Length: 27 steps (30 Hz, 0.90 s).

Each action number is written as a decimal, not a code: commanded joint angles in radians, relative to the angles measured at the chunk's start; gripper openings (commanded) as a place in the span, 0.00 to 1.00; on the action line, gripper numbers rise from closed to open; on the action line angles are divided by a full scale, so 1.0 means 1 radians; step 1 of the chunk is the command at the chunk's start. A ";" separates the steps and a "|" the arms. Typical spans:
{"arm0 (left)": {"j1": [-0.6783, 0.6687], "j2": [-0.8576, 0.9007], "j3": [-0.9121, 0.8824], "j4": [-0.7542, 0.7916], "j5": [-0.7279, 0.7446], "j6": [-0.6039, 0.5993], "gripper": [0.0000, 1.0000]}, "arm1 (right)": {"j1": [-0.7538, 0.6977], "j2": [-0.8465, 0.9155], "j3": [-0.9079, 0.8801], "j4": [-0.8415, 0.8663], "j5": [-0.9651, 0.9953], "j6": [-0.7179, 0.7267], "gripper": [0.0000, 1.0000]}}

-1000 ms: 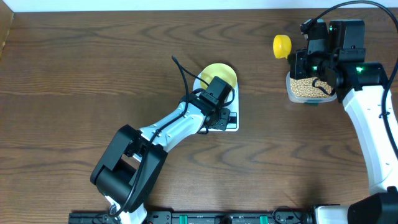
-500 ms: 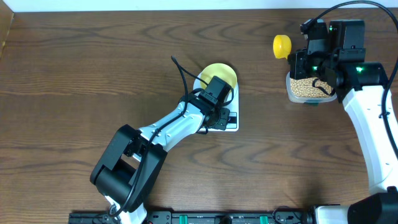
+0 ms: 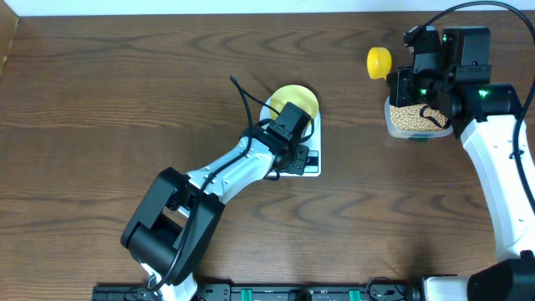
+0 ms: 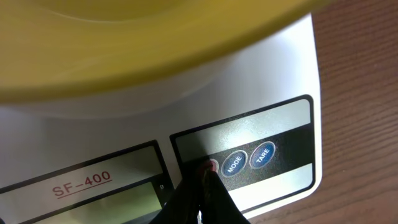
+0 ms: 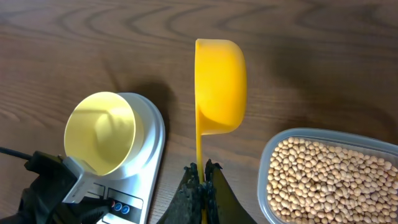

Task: Scoop item into bowl and weigh 50g on scale

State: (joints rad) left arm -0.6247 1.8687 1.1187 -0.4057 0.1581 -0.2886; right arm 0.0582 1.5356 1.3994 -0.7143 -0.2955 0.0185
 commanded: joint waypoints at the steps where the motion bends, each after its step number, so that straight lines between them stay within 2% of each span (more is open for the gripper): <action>1: 0.017 0.071 -0.067 -0.049 -0.075 -0.017 0.07 | 0.002 -0.006 0.004 -0.001 0.001 0.011 0.01; 7: 0.018 -0.153 -0.051 -0.065 0.010 -0.024 0.07 | 0.002 -0.006 0.004 -0.001 -0.003 0.011 0.01; 15: 0.032 -0.609 -0.051 -0.162 0.032 -0.027 0.08 | 0.002 -0.006 0.004 -0.023 -0.013 0.011 0.01; 21: 0.093 -0.887 -0.051 -0.362 -0.119 -0.027 0.08 | 0.002 -0.006 0.004 -0.045 -0.089 0.011 0.01; 22: 0.104 -0.929 -0.051 -0.398 -0.157 -0.028 0.15 | 0.002 -0.006 0.004 -0.045 -0.092 0.011 0.01; 23: 0.113 -0.961 -0.051 -0.424 -0.185 -0.027 0.17 | 0.002 -0.006 0.004 -0.044 -0.092 0.011 0.01; 24: 0.120 -0.990 -0.051 -0.447 -0.208 -0.027 0.27 | 0.002 -0.006 0.004 -0.042 -0.092 0.011 0.01; 27: 0.133 -1.057 -0.051 -0.496 -0.262 -0.027 0.39 | 0.002 -0.006 0.004 -0.027 -0.081 0.009 0.01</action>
State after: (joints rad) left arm -0.5034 0.8528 1.0615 -0.8814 0.0021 -0.3157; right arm 0.0582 1.5356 1.3994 -0.7494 -0.3618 0.0189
